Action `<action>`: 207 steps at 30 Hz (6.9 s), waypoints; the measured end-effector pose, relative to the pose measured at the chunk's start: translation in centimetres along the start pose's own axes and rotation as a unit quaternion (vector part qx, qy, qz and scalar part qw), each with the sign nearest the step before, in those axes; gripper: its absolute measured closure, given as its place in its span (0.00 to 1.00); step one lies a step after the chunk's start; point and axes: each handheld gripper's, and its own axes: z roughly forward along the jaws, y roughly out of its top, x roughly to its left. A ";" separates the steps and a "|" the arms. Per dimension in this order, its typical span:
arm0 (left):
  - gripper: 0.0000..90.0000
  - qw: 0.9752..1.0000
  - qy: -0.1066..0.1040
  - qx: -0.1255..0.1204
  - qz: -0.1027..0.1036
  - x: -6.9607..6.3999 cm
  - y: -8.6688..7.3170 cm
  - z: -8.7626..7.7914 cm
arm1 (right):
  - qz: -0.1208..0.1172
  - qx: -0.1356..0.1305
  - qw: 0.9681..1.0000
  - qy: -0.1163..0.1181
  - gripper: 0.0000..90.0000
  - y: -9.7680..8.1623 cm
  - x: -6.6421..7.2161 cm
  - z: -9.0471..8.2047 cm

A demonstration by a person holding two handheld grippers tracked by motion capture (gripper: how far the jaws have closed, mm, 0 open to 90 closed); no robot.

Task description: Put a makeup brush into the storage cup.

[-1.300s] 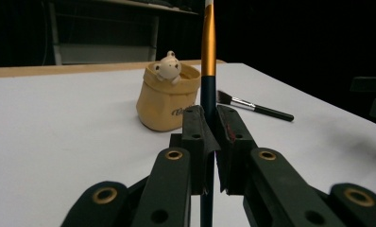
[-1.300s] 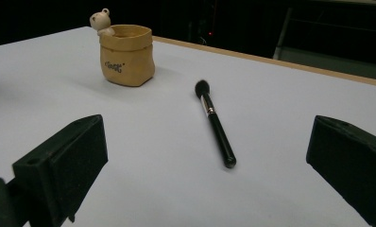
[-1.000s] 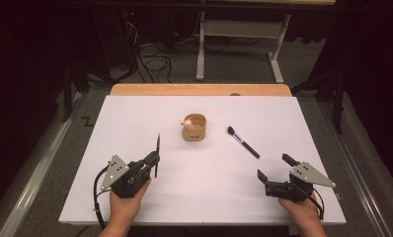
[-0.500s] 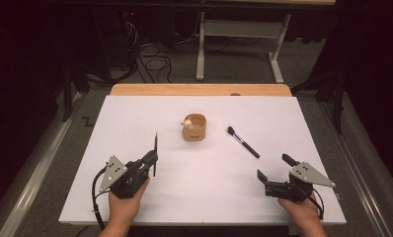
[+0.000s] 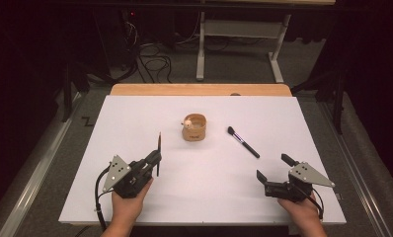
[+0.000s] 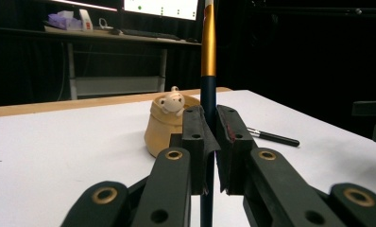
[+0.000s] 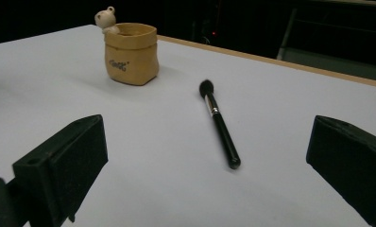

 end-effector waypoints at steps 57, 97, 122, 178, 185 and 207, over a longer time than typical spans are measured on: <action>0.92 0.995 -0.092 0.014 0.026 -6.3 -1.1 4.8 | 0.026 -0.036 0.977 0.208 0.44 7.4 8.3 6.2; 0.92 0.993 -0.113 0.014 0.034 -7.8 -1.9 5.0 | 0.076 -0.037 0.957 0.277 0.87 6.5 9.3 6.8; 0.75 0.993 -0.113 0.026 0.034 -7.7 -1.9 5.2 | 0.073 -0.038 0.958 0.273 0.95 6.2 9.2 6.9; 0.00 0.991 0.015 0.128 0.020 2.1 -2.4 -0.5 | 0.076 -0.076 0.977 0.185 0.94 6.1 4.4 5.0; 0.00 0.992 0.014 0.124 0.011 2.4 -2.4 -0.7 | 0.069 -0.079 0.980 0.170 0.94 6.0 4.3 5.2; 0.00 0.992 0.003 0.122 0.018 1.8 -2.6 -0.8 | 0.056 -0.084 0.987 0.127 0.94 7.1 2.2 7.7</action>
